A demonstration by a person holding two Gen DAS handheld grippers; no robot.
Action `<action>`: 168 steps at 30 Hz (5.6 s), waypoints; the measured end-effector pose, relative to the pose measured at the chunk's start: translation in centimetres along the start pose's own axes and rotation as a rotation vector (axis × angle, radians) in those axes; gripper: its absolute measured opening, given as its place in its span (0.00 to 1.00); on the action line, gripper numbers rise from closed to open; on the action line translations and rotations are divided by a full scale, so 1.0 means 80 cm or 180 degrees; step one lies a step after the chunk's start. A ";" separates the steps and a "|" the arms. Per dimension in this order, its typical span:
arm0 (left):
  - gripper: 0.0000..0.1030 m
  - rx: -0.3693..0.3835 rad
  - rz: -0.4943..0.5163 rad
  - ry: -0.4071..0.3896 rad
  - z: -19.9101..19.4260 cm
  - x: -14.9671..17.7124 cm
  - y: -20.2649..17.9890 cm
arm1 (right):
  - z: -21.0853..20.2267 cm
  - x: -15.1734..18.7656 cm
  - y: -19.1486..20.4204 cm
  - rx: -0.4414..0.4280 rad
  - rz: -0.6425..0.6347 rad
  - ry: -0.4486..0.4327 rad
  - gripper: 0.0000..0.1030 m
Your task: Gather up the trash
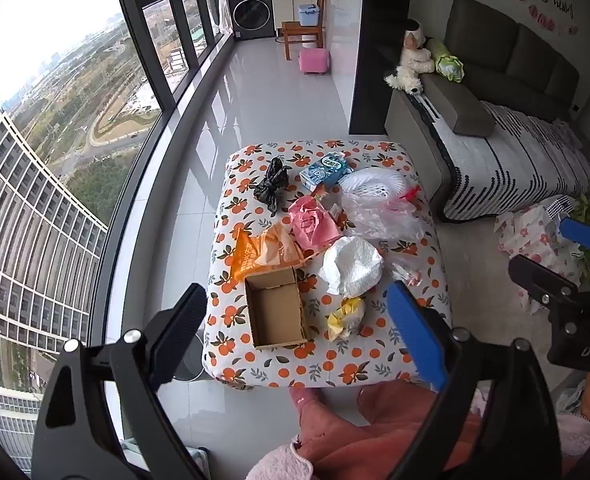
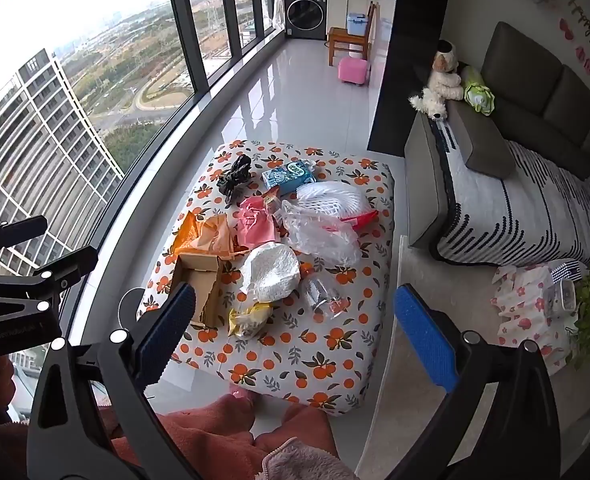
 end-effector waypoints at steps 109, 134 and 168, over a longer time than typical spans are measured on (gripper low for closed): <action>0.88 0.0085 -0.0234 0.0342 0.051 0.032 0.044 | 0.074 -0.008 0.057 -0.0277 -0.0124 0.0345 0.94; 0.84 0.0276 -0.0312 0.1065 0.323 0.127 0.074 | 0.334 0.050 0.057 0.0067 -0.0199 0.0668 0.94; 0.04 -0.0138 -0.0523 0.1443 0.430 0.194 0.030 | 0.472 0.082 0.003 0.0234 -0.0996 0.1049 0.91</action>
Point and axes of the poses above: each gripper's, at about its wrist camera, not at the fingertips, and z roughly the way its jaws point, y to its left, x to its underside, the point moved 7 cm from there along z, roughly the way its jaws point, and after that the axes turned 9 degrees about -x, right-handed, at the moved point
